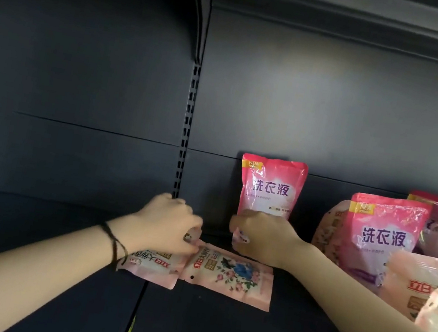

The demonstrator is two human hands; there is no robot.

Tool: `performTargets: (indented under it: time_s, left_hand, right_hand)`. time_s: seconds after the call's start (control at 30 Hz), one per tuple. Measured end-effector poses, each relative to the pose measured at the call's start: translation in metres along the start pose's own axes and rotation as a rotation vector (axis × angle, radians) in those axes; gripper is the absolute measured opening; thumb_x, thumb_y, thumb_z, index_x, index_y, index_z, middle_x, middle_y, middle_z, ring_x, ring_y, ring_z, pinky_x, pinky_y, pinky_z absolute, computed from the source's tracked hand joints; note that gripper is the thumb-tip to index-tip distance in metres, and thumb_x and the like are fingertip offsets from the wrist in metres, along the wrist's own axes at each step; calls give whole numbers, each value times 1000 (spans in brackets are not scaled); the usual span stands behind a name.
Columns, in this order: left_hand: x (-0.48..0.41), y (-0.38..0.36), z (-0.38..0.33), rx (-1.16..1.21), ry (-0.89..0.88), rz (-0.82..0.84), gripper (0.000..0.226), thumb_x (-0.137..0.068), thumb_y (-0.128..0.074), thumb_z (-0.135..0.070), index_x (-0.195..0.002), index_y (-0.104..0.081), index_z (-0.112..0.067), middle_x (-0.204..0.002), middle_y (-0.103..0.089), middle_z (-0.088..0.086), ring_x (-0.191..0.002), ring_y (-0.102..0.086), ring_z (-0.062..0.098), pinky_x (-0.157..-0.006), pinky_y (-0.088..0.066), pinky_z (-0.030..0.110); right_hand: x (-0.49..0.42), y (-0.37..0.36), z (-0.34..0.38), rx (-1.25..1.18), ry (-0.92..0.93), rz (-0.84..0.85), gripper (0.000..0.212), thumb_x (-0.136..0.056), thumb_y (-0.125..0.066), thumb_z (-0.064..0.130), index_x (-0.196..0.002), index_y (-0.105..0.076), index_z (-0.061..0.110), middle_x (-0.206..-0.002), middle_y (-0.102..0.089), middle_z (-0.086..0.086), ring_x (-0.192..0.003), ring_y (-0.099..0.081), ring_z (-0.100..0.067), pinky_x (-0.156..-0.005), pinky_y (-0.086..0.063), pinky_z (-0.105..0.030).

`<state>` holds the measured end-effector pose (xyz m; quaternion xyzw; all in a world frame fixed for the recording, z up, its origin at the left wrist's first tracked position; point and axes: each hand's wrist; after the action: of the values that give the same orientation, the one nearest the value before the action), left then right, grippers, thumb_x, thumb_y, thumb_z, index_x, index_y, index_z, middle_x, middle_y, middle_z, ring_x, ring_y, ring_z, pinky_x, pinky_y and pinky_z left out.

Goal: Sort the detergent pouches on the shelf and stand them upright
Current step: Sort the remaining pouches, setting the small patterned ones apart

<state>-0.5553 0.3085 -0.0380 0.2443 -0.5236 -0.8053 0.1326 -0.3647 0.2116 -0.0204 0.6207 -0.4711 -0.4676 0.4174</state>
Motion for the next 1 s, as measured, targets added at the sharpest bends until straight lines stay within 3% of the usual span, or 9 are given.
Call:
performTargets:
  time_s: [0.2, 0.27, 0.43, 0.53, 0.63, 0.7, 0.8, 0.9, 1.0]
  left_hand:
    - [32, -11, -6, 90, 102, 57, 55, -83, -39, -68, -128, -51, -40, -123, -58, -11, -113, -49, 13, -91, -37, 34]
    - [38, -11, -11, 155, 159, 56, 54, -85, -40, -66, -132, -47, -41, -132, -54, -12, -119, -46, 13, -96, -36, 35]
    - [46, -6, -27, 278, 259, 10, 42, -88, -44, -58, -124, -53, -38, -133, -52, -15, -118, -45, 11, -91, -36, 33]
    - [46, -6, -37, 320, 306, -24, 39, -90, -45, -55, -120, -57, -34, -131, -53, -15, -115, -47, 12, -84, -37, 31]
    - [42, -7, -44, 461, 429, -55, 33, -91, -47, -51, -117, -59, -33, -127, -54, -15, -112, -49, 10, -79, -43, 30]
    - [36, -11, -48, 674, 541, -79, 31, -91, -51, -48, -116, -57, -30, -120, -54, -13, -106, -51, 8, -75, -46, 27]
    - [25, -14, -58, 1002, 696, -165, 33, -90, -58, -42, -118, -55, -26, -118, -57, -6, -97, -53, 6, -65, -40, 17]
    - [14, -13, -70, 1314, 821, -219, 43, -89, -61, -39, -126, -56, -17, -121, -60, 1, -105, -55, 14, -71, -41, 22]
    - [5, -8, -80, 1598, 868, -184, 33, -92, -59, -35, -118, -60, -14, -116, -64, 6, -105, -60, 21, -75, -48, 30]
  right_hand:
    - [-13, -18, 10, -224, -98, 405, 42, -99, -39, 42, -129, -52, 15, -120, -58, -5, -107, -55, -21, -86, -44, -31]
    - [-15, -23, 13, -279, -140, 434, 41, -101, -36, 37, -125, -56, 11, -120, -59, -8, -108, -55, -22, -90, -42, -31]
    - [-11, -36, 11, -272, -276, 344, 27, -97, -49, 21, -117, -58, 6, -122, -56, -8, -116, -49, -22, -97, -38, -31]
    - [-4, -37, 3, -507, -430, 326, 15, -91, -58, 17, -103, -55, 9, -109, -58, -7, -102, -57, -18, -86, -50, -27]
    - [4, -29, -4, -705, -531, 253, 23, -91, -58, 14, -112, -56, 6, -107, -62, -11, -97, -63, -22, -79, -54, -30]
    - [10, -24, -8, -826, -533, 183, 25, -94, -53, 12, -117, -56, 3, -112, -63, -18, -101, -64, -29, -87, -55, -37]
    - [23, -19, -8, -1104, -590, 35, 17, -96, -50, 11, -108, -62, 8, -104, -66, -14, -90, -69, -24, -80, -59, -37]
    - [32, -14, -8, -1258, -595, -124, 14, -95, -51, 9, -89, -63, 13, -98, -68, -11, -84, -70, -23, -78, -59, -39]
    - [38, -10, -8, -1412, -557, -258, 17, -96, -50, 9, -85, -63, 13, -93, -70, -9, -79, -71, -22, -66, -60, -37]
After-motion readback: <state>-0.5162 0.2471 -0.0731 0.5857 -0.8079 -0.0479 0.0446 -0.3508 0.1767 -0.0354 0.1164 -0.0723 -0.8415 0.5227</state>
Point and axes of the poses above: each hand's wrist, its own x-axis away from the middle knuckle, its own y-axis out of the back of the hand, z = x × y
